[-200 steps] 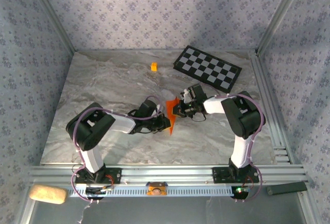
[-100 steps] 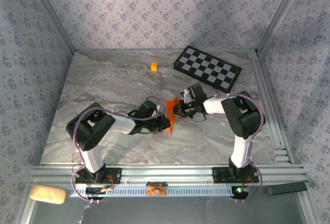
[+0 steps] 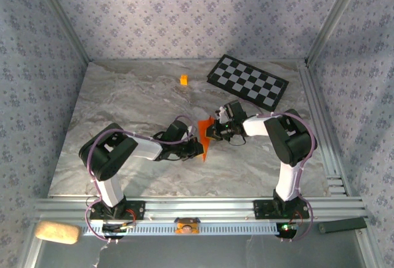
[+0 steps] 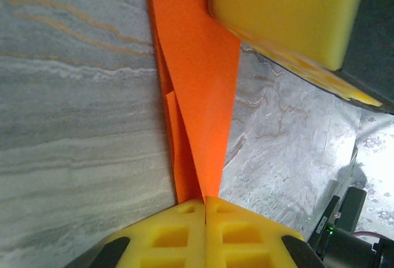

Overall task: Fold a paper plane with a square sheet of paper (pick it up from the middle)
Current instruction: Fold the wing for the fifth time at the center of the table.

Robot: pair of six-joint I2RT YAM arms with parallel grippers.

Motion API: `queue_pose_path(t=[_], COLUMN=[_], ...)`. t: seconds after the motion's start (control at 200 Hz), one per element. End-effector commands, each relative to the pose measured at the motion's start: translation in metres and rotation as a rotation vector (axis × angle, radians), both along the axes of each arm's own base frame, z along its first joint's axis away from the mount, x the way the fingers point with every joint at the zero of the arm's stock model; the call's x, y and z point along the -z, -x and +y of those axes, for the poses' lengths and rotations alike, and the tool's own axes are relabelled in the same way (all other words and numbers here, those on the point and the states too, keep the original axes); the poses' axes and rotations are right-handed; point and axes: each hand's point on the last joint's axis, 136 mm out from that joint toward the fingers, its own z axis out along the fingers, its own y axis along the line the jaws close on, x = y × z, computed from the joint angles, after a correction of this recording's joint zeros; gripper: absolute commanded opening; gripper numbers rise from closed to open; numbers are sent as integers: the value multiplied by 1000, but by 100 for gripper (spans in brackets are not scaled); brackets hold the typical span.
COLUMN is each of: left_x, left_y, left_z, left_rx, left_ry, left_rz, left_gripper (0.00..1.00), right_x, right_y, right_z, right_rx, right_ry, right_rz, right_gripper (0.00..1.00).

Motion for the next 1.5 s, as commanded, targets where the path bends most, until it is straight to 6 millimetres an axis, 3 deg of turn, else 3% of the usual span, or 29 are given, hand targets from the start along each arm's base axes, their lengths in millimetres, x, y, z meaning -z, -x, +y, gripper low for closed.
queue_pose_path(t=[0.0,0.4,0.86,1.154,1.314,1.494], left_x=[27,21,24,20,20,19], left_y=[37,39,42,45,48,49], left_z=[15,12,13,14,14,12], left_rx=[77,100,104,107,118,125], left_ry=[-111,-118,-120,-104,-95,-87], left_rz=[121,107,115,115,119,122], left_gripper=[2,16,2,11,5,11], right_x=[44,45,45,47,47,47], right_y=[29,29,30,30,31,30], right_z=[-27,-27,-28,-29,-29,-29], right_rx=[31,31,30,34,35,35], right_ry=[165,168,169,178,179,180], right_rz=[135,137,139,141,142,141], right_gripper=[6,6,6,6,6,6])
